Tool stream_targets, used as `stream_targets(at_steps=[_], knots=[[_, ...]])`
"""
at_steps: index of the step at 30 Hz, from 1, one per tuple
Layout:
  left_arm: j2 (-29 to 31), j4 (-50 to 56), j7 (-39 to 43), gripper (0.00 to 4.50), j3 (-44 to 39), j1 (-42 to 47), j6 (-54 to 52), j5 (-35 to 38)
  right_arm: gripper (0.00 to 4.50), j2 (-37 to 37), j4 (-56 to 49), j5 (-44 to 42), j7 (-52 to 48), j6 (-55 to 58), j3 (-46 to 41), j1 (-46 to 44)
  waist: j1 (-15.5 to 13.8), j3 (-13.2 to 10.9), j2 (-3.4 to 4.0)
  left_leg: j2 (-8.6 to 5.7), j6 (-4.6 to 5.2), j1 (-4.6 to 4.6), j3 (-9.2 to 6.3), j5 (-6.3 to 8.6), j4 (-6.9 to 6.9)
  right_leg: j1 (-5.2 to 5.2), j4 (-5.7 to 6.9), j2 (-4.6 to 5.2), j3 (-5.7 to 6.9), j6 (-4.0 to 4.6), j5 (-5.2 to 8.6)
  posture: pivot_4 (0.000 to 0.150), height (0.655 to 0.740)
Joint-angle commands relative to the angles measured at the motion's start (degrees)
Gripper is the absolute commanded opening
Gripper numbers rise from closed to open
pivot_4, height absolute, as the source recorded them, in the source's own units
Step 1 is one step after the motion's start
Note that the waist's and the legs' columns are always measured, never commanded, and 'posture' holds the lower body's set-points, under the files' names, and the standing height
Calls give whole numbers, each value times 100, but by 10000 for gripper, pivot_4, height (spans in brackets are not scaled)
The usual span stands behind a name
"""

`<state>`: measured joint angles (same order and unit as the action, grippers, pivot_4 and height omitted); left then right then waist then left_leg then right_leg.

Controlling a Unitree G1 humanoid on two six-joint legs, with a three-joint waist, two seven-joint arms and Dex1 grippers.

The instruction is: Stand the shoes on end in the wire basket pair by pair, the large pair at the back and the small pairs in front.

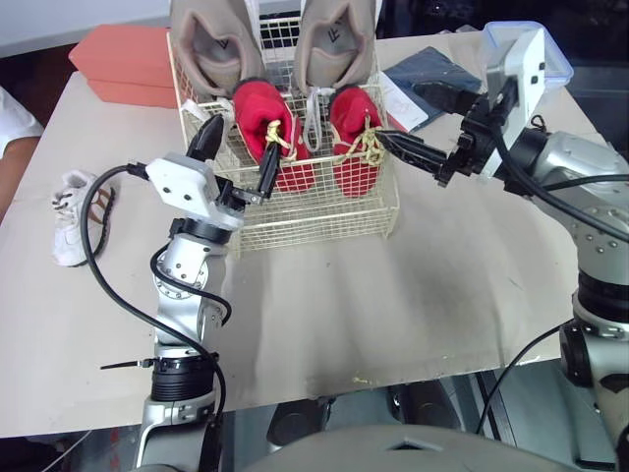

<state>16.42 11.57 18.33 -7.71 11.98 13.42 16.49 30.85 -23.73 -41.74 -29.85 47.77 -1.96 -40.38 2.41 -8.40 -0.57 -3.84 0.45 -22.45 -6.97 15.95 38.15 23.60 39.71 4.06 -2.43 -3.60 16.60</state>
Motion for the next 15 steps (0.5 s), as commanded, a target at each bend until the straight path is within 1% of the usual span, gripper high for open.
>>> stream_targets(at_steps=[1,4,9,15], knots=[[-86,-89,-132,44156,-204,245,456,-161,45000,-26,-129,21,-28,-139,-99,-125,-37,-2,-4,0,0,-2,-3,0,2,0,0,0,4,0,0,1500,7400],[-175,-99,42,44156,-124,362,641,-45,45000,-19,-112,64,-42,-169,-88,-111,-71,-8,-13,-2,0,-10,-11,0,8,0,0,1,12,-2,-1,1500,7400],[-328,-83,57,44156,-145,387,746,48,45000,-41,-101,117,-62,-194,-78,-103,-76,-13,-22,-5,0,-14,-10,0,11,1,-5,3,11,-5,-3,1500,7400],[-318,96,39,44156,-202,323,690,93,45000,-85,-90,160,-73,-218,-67,-105,-76,-14,-23,-4,0,-14,-12,0,11,1,-4,2,12,-5,-3,1500,7400]])
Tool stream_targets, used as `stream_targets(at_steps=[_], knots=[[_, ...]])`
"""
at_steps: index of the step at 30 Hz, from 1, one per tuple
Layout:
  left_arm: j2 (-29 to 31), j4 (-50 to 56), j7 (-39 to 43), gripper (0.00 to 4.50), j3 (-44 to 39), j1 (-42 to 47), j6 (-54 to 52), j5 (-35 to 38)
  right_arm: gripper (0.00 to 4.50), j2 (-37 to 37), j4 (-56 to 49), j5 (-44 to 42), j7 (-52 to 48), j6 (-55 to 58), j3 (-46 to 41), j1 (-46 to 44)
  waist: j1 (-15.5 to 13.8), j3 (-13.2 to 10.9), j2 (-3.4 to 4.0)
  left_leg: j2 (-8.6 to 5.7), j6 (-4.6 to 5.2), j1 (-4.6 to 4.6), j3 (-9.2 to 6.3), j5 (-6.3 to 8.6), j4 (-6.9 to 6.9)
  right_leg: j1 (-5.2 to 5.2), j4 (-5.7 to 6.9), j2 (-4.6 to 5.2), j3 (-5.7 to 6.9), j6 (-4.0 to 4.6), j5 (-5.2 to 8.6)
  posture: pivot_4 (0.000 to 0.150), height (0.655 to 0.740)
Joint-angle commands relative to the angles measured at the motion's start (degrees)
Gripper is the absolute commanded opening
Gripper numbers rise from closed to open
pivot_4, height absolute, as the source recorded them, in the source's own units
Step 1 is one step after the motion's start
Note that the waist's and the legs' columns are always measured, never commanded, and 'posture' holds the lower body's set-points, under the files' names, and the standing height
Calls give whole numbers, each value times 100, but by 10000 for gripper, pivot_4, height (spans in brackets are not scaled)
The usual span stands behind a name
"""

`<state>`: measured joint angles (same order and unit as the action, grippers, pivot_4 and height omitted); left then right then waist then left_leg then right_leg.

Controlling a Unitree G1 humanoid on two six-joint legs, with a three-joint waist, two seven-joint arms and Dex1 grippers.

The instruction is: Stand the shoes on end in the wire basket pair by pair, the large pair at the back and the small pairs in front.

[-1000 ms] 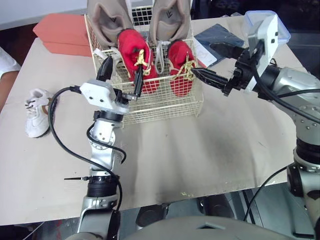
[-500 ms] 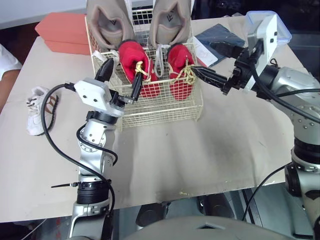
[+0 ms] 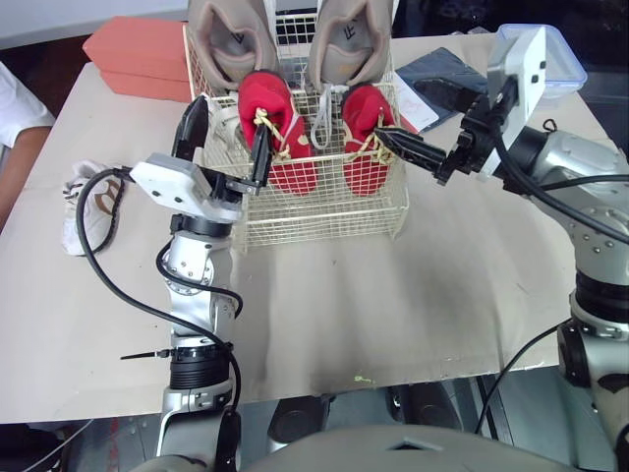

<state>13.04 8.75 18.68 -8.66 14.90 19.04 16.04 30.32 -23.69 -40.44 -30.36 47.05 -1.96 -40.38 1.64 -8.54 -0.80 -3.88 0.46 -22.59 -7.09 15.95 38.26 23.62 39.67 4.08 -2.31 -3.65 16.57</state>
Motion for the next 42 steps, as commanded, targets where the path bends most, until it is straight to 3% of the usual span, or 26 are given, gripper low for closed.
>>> stream_targets(at_steps=[1,14,21,42], knots=[[35,409,16,44156,-105,0,93,148,45000,-41,-91,39,-25,-150,-65,-106,1,0,0,0,0,0,0,0,0,0,0,0,0,0,0,1500,7400],[-51,1090,-82,44156,-63,-107,-288,446,45000,-135,-76,130,-91,-172,-48,-62,12,-3,-4,0,0,-1,-2,0,0,0,0,-2,1,0,0,1500,7400],[302,1422,-264,44156,-5,-345,-1349,157,45000,-178,-79,172,-108,-195,-23,-42,23,-3,-5,0,0,-1,-2,0,0,0,-1,-3,1,0,0,1500,7400],[991,3458,-774,44156,-367,-732,-4573,1310,45000,-258,-52,232,-109,-255,-6,19,27,-6,-9,0,0,-1,-3,0,-1,0,-1,-2,1,0,0,1500,7400]])
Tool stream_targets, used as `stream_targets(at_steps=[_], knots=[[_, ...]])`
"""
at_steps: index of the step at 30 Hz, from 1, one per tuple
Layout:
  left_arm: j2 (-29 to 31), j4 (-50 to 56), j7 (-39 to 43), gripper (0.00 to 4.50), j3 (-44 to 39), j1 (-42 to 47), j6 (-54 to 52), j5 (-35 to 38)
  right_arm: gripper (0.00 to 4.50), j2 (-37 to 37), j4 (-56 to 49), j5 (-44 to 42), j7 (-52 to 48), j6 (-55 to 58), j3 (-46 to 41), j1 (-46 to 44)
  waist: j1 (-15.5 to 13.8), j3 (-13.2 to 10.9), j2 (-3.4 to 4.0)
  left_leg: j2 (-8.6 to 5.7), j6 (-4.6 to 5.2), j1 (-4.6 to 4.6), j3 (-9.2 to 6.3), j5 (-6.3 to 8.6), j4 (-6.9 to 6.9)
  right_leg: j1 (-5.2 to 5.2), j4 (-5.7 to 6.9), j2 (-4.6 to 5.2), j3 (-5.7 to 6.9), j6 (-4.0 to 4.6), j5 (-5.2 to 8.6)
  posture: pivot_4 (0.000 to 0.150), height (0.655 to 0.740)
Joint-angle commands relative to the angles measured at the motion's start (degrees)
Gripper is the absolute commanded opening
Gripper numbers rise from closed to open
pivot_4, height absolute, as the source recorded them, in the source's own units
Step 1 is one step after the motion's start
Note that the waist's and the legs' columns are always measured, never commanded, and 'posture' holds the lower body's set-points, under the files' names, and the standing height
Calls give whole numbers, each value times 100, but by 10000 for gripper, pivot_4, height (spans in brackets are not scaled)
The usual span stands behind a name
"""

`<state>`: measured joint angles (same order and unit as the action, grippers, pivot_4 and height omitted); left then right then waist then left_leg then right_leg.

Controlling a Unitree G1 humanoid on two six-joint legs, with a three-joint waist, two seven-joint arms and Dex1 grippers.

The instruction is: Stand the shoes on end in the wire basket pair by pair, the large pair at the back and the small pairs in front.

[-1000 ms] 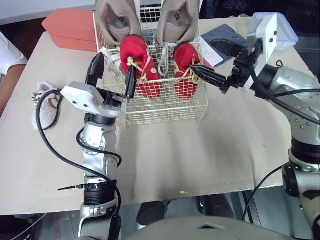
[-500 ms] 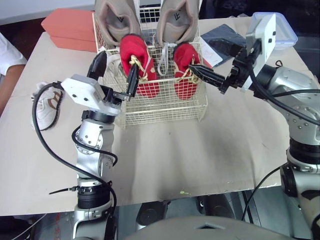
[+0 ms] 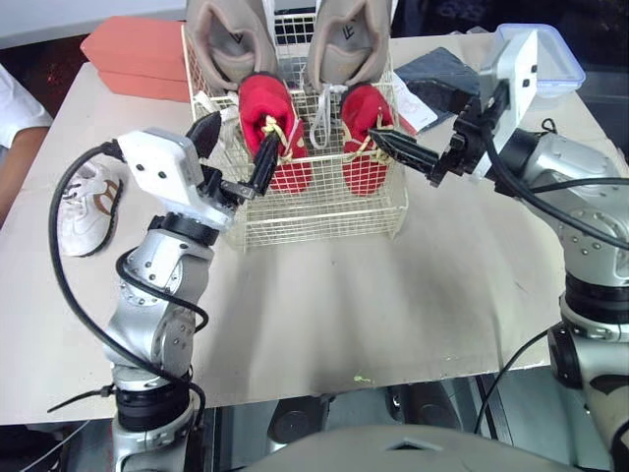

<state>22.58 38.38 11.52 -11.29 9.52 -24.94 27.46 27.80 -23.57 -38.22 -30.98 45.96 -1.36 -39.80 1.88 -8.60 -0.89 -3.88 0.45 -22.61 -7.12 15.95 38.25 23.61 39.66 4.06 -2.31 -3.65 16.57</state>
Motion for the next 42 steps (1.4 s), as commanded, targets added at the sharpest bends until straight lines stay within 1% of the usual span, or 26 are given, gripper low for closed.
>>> stream_targets(at_steps=[1,7,10,12,14,16,18,20,22,25,28,30,32,35,39,42], knots=[[9,560,-40,44156,-110,-350,-150,170,45000,-8,-53,14,-58,-152,-62,-39,6,0,0,0,0,0,3,0,0,0,0,0,-3,0,0,1500,7400],[-126,585,443,44156,-427,-982,547,355,45000,105,-25,27,-207,-208,-118,46,-9,0,0,1,0,2,0,0,-2,0,-1,2,-1,1,0,1500,7400],[-153,514,789,44156,-763,-1387,965,496,45000,211,24,56,-302,-267,-162,128,-16,-1,1,1,0,2,2,0,-2,0,-2,3,-2,1,0,1500,7400],[-112,553,1143,44156,-875,-1540,1219,724,45000,279,70,102,-403,-403,-201,199,-22,-1,1,1,0,2,5,0,-3,0,-5,4,-4,1,0,1500,7400],[27,494,1418,44156,-1057,-1488,1274,1087,45000,415,175,225,-541,-605,-251,344,-66,-1,0,1,0,1,3,1,-4,-2,-11,4,-2,1,0,1500,7400],[314,375,1741,44156,-1226,-1389,1215,1377,45000,574,343,430,-697,-928,-320,510,-108,-1,1,3,0,1,-1,1,-3,-4,-13,4,0,4,-2,1500,7400],[745,156,2088,44156,-1452,-1186,1014,1783,45000,732,604,589,-810,-1220,-500,668,-147,-6,-6,2,0,1,0,1,-3,-5,-16,3,1,5,-3,1500,7400],[1318,-116,2510,44156,-1649,-970,706,2275,45000,971,1057,868,-897,-1619,-703,828,-141,-7,-3,2,0,1,-6,1,-4,-9,-21,0,11,7,-4,1500,7400],[1658,-237,2687,44156,-1716,-845,467,2571,45000,1111,1392,1022,-991,-1910,-826,905,-129,-10,-6,2,1,0,-5,1,-3,-10,-22,-1,15,6,-4,1500,7400],[2313,-271,2997,44156,-1666,-547,-26,3078,45000,1402,2284,1283,-1002,-2289,-1160,993,-108,-14,-4,2,1,0,3,1,-6,-10,-31,-1,6,5,-5,1500,7400],[3047,-369,2913,44156,-1557,-117,-694,3277,45000,1750,3577,1631,-984,-2808,-1412,926,-101,-23,-8,4,1,0,4,1,-9,-9,-33,-2,6,4,-6,1500,7400],[3288,-364,2890,44156,-1544,43,-913,3394,45000,1883,4168,1818,-1068,-3084,-1393,843,-96,-28,1,4,2,3,12,1,-15,-9,-35,-4,-1,4,-6,1500,7400],[3572,-318,3017,44156,-1558,198,-1174,3628,45000,1983,4891,2104,-1075,-3447,-1307,634,-25,-36,3,9,1,3,20,1,-18,-7,-37,-4,-9,4,-6,1500,7400],[3884,-246,3065,44156,-1704,304,-1594,4217,45000,2058,5786,2211,-1266,-3627,-1315,331,56,-48,21,10,1,4,25,1,-20,-5,-36,-3,-14,4,-6,1500,7400],[4097,-136,3034,44156,-1968,376,-1909,4990,45000,2150,6337,2128,-1808,-3494,-1313,205,68,-57,29,14,1,6,32,1,-22,-5,-37,-4,-18,4,-6,1500,7400],[4154,-94,2953,44156,-2024,429,-2011,5279,45000,2171,6516,1934,-2257,-3200,-1403,194,54,-58,30,14,1,4,31,1,-21,-5,-38,-2,-16,4,-6,1500,7400]])
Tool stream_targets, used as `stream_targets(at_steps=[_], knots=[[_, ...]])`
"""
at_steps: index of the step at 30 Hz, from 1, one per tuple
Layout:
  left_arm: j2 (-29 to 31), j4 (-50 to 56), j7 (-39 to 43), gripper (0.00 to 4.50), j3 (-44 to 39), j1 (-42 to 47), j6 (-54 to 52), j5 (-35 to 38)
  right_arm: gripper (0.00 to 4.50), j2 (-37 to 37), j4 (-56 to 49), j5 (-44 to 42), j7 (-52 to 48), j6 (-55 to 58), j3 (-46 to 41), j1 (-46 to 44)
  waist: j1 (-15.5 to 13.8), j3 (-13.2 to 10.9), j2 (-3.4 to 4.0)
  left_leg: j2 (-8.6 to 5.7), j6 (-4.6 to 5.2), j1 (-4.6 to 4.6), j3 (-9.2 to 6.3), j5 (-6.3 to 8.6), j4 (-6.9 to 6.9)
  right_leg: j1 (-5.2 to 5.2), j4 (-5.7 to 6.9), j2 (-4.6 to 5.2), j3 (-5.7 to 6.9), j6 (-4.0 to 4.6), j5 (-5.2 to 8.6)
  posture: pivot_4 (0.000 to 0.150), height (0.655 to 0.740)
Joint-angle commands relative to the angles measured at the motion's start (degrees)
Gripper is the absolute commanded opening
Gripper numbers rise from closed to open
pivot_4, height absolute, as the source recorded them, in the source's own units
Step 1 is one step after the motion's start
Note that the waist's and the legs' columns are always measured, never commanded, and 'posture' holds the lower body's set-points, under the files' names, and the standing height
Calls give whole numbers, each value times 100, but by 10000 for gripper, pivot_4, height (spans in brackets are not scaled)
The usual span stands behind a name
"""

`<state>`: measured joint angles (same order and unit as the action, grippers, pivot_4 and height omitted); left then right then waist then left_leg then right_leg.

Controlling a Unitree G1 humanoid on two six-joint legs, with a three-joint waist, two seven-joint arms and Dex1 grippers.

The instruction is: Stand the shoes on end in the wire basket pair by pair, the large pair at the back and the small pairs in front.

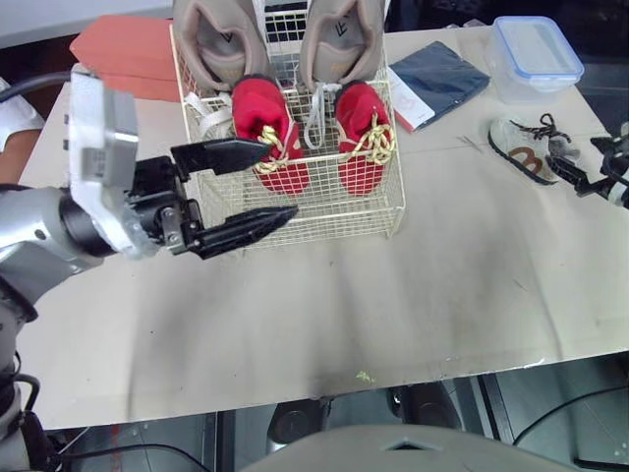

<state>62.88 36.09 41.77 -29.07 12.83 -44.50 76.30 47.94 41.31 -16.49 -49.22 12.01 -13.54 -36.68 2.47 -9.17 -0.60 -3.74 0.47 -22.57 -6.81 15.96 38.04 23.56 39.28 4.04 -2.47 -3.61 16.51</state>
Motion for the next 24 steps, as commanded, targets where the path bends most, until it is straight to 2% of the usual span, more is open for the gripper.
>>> stream_targets(at_steps=[1,6,8,9,11,18,19,24], knots=[[143,148,-38,44156,-256,99,-88,463,45000,162,55,-286,-550,282,-200,-110,-5,0,0,-1,0,0,0,0,1,-1,0,0,0,0,0,1500,7400],[187,103,53,44156,-178,165,-206,777,45000,82,517,-1,-484,-25,-57,-208,-3,-1,1,-1,0,3,1,0,3,-1,6,-1,-1,0,0,1500,7400],[207,55,187,44156,-68,241,-204,684,45000,30,733,45,-547,-116,-31,-315,-4,-2,3,-1,0,3,2,0,3,-1,8,-2,-1,0,0,1500,7400],[211,34,256,45000,-20,278,-197,600,39514,14,814,55,-615,-144,-21,-356,-1,-3,5,-2,0,4,5,0,4,-1,8,-3,-2,0,0,1500,7400],[211,-5,331,45000,30,329,-213,557,33347,-18,929,59,-723,-198,-20,-415,8,-3,5,-2,0,5,10,0,4,-1,10,-4,-6,0,0,1500,7400],[163,-58,564,45000,167,392,-165,297,3169,-96,1104,180,-609,-553,-36,-497,12,-3,5,-1,0,7,14,0,5,-1,12,-4,-9,-1,0,1500,7400],[156,-64,598,45000,178,390,-157,257,341,-108,1109,175,-574,-587,-64,-494,12,-3,5,-1,0,7,14,0,6,-1,13,-4,-10,-1,-1,1500,7400],[98,-95,746,45000,258,421,-118,80,341,-163,1030,180,-446,-696,-108,-432,8,-3,5,-1,0,7,14,0,7,-1,14,-4,-10,-1,-1,1500,7400]])
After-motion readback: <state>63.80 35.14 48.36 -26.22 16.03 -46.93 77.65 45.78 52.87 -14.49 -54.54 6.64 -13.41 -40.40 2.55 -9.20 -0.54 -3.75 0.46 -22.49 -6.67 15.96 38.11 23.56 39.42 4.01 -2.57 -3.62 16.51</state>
